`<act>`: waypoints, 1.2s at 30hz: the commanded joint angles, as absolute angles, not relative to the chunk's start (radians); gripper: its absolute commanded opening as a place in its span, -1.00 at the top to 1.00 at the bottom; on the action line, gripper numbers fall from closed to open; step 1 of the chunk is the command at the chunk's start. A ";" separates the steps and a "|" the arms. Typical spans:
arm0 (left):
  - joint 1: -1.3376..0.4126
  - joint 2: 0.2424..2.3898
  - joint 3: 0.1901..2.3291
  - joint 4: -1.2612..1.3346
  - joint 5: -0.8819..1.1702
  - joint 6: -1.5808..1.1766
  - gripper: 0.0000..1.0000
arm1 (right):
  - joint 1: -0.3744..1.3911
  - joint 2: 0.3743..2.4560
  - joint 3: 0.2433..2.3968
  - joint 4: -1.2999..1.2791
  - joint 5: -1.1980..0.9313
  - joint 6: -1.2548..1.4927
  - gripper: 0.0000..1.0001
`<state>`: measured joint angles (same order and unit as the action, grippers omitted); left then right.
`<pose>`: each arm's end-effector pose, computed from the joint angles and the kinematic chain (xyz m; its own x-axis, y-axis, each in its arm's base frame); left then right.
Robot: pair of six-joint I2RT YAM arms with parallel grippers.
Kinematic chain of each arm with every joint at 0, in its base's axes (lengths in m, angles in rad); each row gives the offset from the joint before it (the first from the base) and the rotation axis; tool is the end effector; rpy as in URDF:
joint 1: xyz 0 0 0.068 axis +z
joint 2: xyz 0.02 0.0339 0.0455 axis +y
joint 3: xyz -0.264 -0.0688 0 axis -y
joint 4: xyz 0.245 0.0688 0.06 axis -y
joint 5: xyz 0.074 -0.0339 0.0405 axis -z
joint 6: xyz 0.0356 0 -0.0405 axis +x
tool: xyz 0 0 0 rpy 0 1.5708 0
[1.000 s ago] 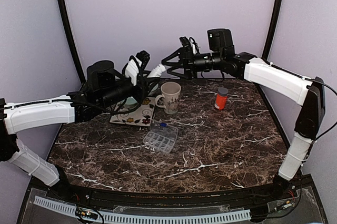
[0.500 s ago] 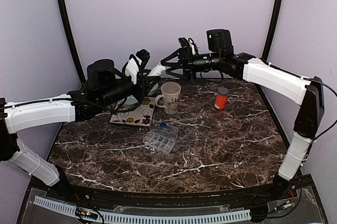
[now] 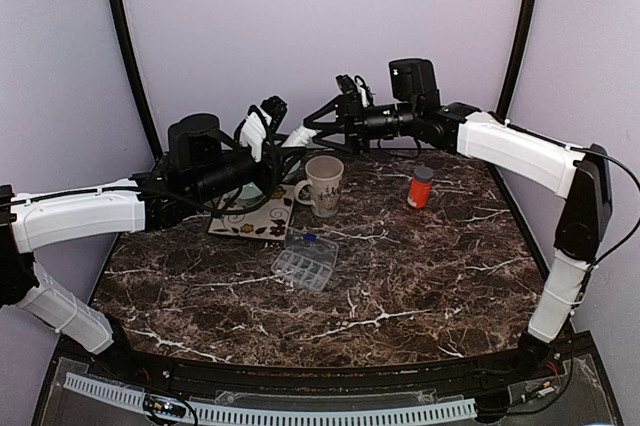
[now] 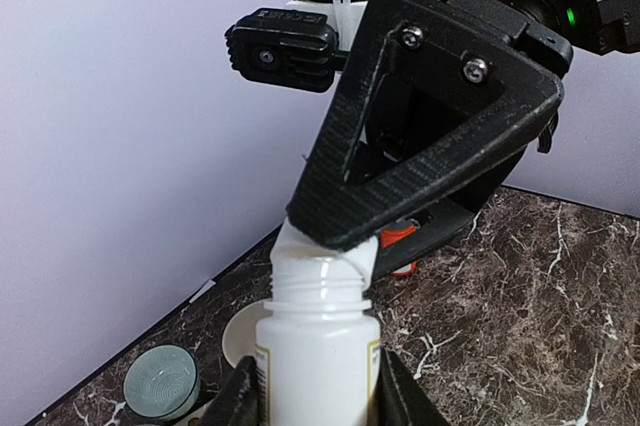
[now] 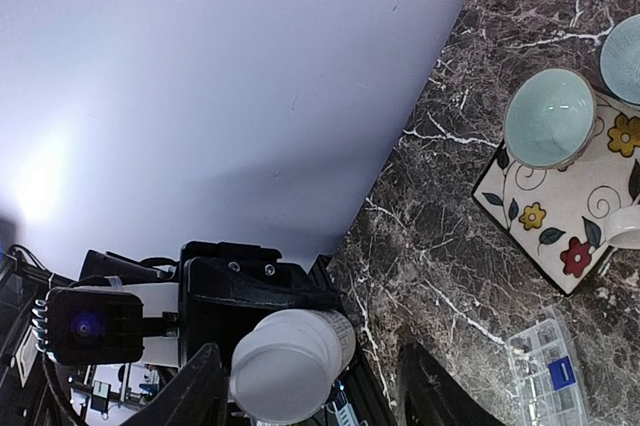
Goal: Sort the pills into containers
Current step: Screw the lid of the pill bottle onto the pill bottle.
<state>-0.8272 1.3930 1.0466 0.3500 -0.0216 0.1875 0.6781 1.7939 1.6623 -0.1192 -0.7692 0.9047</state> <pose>0.2265 -0.2451 0.3470 0.1368 0.1265 -0.9825 0.7082 0.6810 0.1863 0.3159 0.2863 0.3736 -0.8864 0.0114 -0.4629 -0.4508 0.2070 0.8683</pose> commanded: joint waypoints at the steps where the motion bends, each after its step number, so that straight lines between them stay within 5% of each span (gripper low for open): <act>1: -0.821 1.384 1.076 0.370 -0.012 0.182 1.00 | 0.681 1.810 1.699 -0.073 -0.790 0.916 -0.14; 36: -0.821 1.375 1.078 0.370 0.001 0.158 1.00 | 0.722 1.820 1.773 -0.166 -0.782 0.878 0.42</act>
